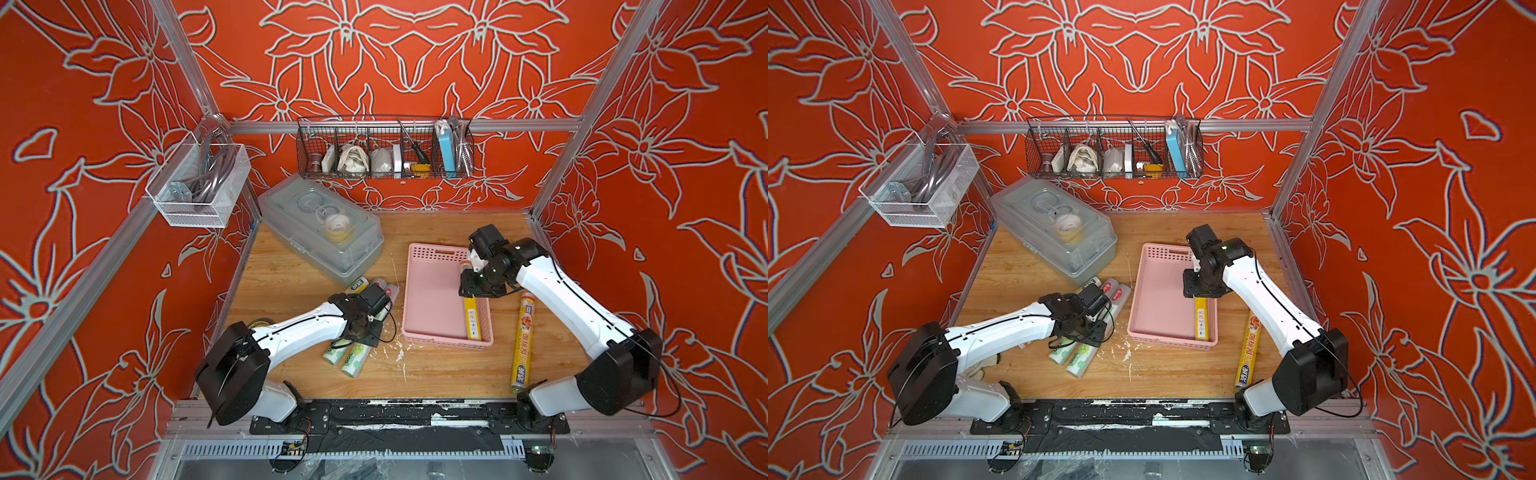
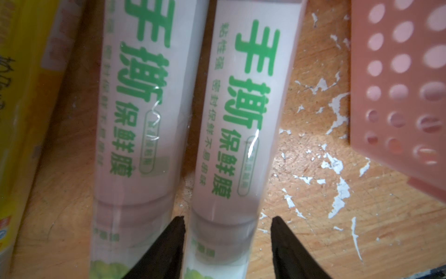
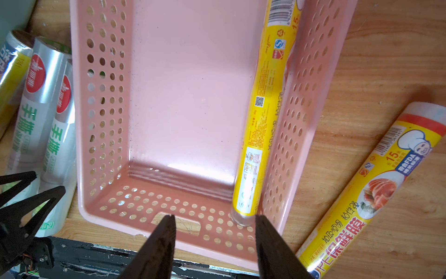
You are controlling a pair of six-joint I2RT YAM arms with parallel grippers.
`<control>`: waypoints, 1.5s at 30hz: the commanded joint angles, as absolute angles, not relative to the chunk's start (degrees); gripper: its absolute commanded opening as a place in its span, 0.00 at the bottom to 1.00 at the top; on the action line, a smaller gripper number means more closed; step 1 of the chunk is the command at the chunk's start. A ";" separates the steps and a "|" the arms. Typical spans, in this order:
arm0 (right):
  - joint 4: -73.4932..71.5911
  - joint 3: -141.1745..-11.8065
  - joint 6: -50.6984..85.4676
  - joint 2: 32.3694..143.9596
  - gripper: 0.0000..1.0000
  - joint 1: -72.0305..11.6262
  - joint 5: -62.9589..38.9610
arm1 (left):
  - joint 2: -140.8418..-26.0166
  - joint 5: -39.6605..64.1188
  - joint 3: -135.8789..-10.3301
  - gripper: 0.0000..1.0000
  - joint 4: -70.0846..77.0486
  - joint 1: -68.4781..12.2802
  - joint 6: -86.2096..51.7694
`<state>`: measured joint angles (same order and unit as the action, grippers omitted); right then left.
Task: Put the plastic wrap into the basket
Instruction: Pick up the plastic wrap from the center of the board.
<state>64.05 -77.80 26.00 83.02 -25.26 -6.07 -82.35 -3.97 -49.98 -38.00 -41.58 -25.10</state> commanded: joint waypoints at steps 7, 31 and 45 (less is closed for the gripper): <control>65.62 -76.98 25.05 81.79 0.54 -25.40 -3.81 | -86.37 -5.88 -50.63 0.64 -36.35 -43.49 -24.90; 65.62 -76.47 25.84 80.33 0.54 -25.31 -3.16 | -84.15 -7.74 -52.36 0.35 -37.51 -44.74 -30.50; 65.77 -76.28 26.02 79.50 0.53 -25.24 -3.05 | -78.72 -9.58 -59.25 0.35 -46.65 -44.74 -32.88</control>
<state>64.36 -76.97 25.87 81.19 -25.26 -4.51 -81.36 -6.61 -56.86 -43.44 -44.71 -31.07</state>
